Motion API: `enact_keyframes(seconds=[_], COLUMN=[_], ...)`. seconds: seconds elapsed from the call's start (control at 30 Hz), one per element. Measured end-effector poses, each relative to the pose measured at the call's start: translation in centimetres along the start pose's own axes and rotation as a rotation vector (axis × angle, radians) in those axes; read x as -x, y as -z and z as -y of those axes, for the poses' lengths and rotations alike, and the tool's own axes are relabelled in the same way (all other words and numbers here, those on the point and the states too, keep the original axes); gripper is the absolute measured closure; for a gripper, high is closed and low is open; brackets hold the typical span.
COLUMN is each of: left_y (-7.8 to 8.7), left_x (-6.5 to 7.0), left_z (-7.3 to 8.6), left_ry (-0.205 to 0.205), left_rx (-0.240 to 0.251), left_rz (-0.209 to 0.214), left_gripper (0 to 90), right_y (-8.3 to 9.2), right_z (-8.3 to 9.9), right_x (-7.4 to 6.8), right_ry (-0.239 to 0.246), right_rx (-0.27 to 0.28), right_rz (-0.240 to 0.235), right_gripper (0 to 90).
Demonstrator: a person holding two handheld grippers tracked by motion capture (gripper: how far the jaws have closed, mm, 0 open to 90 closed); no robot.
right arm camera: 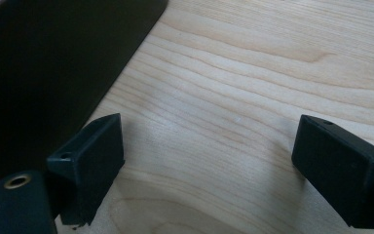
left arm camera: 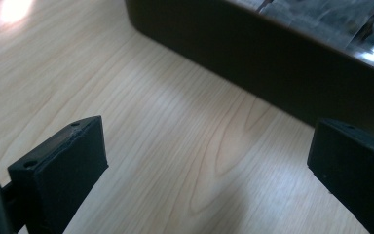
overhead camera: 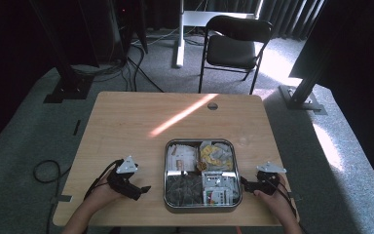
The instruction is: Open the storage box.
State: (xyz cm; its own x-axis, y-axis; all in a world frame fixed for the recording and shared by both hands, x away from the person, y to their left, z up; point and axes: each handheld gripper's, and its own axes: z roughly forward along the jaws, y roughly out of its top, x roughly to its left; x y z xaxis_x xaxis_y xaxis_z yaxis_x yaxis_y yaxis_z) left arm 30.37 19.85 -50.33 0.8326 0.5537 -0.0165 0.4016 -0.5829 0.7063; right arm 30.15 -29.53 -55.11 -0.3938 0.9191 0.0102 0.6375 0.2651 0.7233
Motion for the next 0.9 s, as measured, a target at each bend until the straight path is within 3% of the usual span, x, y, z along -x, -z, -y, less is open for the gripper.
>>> enact_keyframes(seconds=[0.9], left_y=[-0.7], left_x=[1.8], left_z=[-4.1], left_ry=[-0.067], left_rx=[0.090], left_rz=[0.096], left_gripper=[0.8], right_y=[0.0], right_z=[0.0], right_x=[0.0], right_ry=[0.000], right_rx=[0.000], right_rz=[0.000], right_gripper=[11.2])
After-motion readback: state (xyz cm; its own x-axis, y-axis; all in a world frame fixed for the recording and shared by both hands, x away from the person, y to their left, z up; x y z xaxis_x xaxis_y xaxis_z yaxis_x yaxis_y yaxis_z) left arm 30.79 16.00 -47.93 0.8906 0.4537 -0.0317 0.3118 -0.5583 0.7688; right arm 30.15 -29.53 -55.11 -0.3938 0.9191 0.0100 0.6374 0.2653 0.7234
